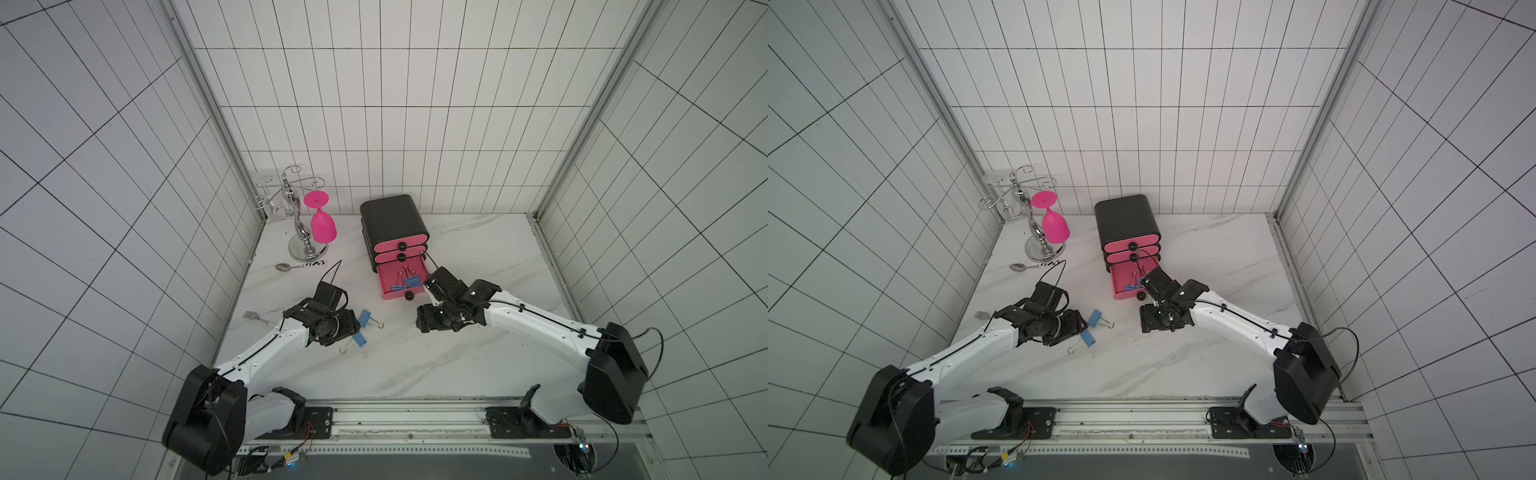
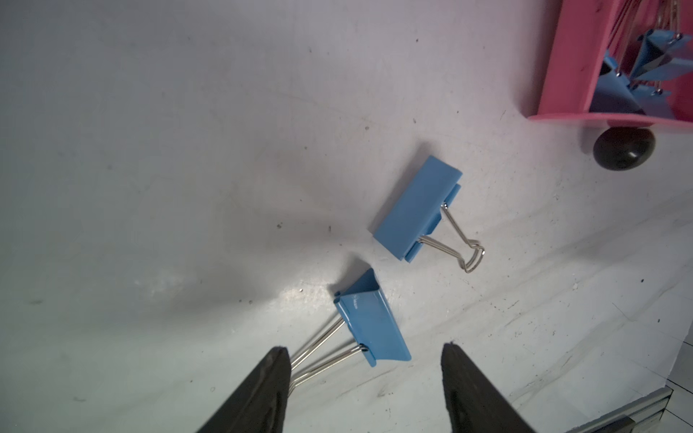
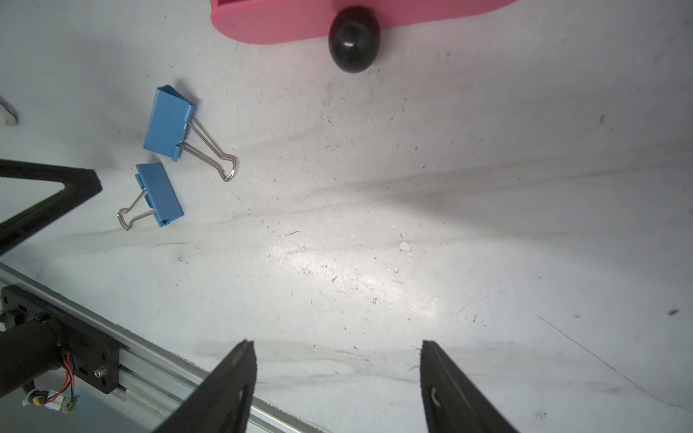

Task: Put the binder clips in the drawer according to color
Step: Pick up the binder clip at the center of the board.

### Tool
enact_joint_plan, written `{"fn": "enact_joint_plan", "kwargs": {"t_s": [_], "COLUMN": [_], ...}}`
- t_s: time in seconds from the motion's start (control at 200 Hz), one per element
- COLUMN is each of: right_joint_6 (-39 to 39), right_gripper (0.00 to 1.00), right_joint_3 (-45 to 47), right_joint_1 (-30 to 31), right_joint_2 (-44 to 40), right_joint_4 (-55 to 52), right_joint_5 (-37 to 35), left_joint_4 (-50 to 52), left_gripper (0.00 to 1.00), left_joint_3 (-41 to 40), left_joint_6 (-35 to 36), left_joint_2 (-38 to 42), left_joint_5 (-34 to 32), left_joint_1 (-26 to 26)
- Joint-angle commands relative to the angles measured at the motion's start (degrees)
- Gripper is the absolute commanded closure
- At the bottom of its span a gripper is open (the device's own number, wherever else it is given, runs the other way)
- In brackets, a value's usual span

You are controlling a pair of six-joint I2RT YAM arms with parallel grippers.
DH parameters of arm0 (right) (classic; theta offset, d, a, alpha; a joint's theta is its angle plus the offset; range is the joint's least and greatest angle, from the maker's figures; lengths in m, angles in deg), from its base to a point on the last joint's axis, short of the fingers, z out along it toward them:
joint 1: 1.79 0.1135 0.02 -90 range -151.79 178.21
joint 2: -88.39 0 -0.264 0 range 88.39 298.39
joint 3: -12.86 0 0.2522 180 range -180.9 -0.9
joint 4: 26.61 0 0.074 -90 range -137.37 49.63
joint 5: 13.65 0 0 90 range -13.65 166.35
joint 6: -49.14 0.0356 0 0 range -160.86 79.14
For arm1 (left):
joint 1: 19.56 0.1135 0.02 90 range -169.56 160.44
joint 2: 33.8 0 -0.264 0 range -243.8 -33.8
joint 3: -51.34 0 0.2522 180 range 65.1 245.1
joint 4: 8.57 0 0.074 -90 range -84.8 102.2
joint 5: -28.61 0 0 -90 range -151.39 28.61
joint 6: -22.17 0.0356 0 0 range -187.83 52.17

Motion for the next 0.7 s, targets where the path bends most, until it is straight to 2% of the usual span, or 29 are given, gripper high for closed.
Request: {"fn": "enact_joint_plan", "kwargs": {"t_s": [0.0,0.39,0.695], "right_joint_6": [1.12,1.65,2.42], "right_gripper": [0.29,0.29,0.29], "right_joint_3": [0.56,1.96,4.68], "right_joint_1": [-0.05,-0.23,-0.32], "right_joint_2": [-4.27,-11.03,-15.73], "right_joint_4": [-0.95,-5.57,-6.9], "right_joint_5": [-3.31,-6.72,-8.48], "left_joint_4": [-4.73,-7.52,-7.68], "left_gripper": [0.32,0.32,0.32], "left_joint_3": [-1.76,-9.13,-12.31], "left_joint_6": [0.16,-3.97,-11.91], "left_joint_2": [-0.08,2.7,7.2], "left_joint_5": [-1.53,-1.94,-6.03], "left_joint_1": [-0.66,-4.96,-14.94]}}
